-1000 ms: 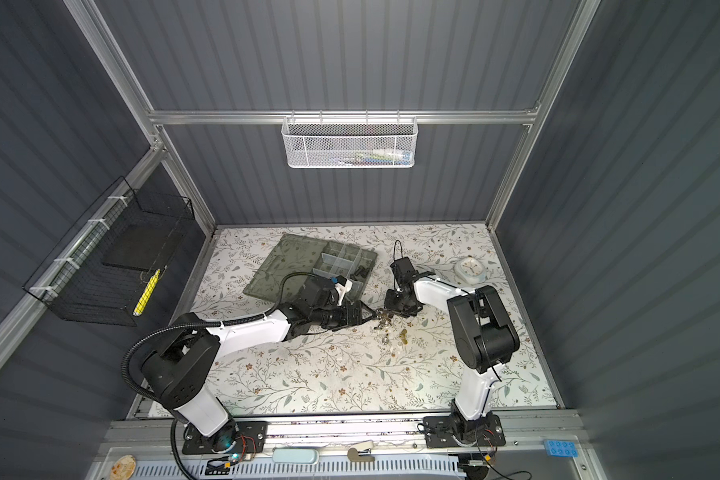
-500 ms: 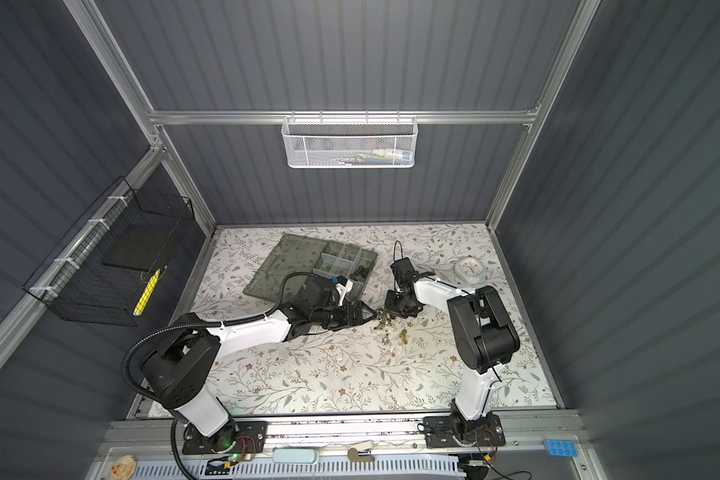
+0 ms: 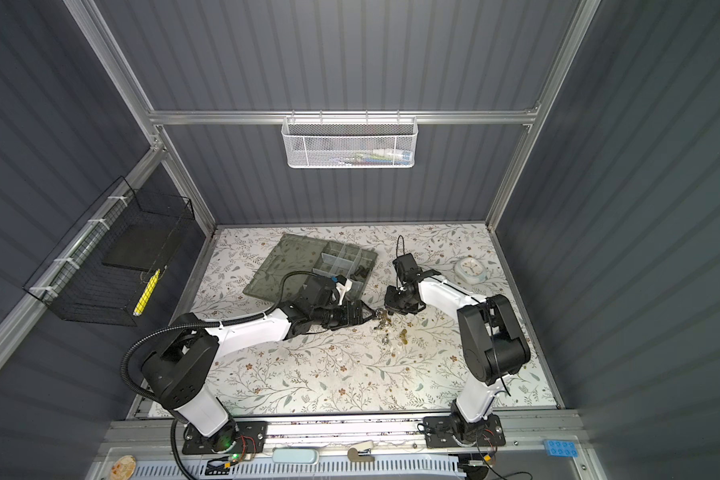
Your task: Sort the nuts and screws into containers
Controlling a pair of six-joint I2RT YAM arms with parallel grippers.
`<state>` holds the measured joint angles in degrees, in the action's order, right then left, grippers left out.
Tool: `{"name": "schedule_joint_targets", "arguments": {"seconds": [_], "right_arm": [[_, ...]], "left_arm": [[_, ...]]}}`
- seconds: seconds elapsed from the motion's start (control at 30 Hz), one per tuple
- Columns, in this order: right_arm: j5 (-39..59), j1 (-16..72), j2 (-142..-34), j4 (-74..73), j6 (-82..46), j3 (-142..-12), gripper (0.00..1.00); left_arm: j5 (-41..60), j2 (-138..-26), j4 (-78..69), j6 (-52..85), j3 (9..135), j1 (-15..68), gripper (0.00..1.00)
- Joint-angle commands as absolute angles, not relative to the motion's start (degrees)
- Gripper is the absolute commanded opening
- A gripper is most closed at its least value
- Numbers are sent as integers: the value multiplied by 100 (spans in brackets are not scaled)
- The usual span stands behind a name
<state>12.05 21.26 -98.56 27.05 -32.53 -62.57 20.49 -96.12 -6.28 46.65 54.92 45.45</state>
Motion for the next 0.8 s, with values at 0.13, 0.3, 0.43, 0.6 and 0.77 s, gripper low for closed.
{"name": "schedule_joint_targets", "arguments": {"seconds": [0.13,0.3,0.43,0.6,0.77], "right_arm": [[1819,2108,-9622,2671,-3422,-6569,14],[2328,2109,-9655,2423,-3643,-6718,14],[2566,2127,-9763,2333,-3779,-6936,14],[2883,2202,-9999,2264,-3964,-7289,14],[3080,2387,-10303,1923,-4220,-7635,15]], "left_arm": [[1934,-9154,-301,4446,5595,4441,100],[1958,-8894,-177,4403,5469,4230,100],[2091,-8679,-202,4441,5250,3996,100],[2255,-8408,-167,4457,5006,3649,100],[2331,-8211,-88,4421,4899,3432,100]]}}
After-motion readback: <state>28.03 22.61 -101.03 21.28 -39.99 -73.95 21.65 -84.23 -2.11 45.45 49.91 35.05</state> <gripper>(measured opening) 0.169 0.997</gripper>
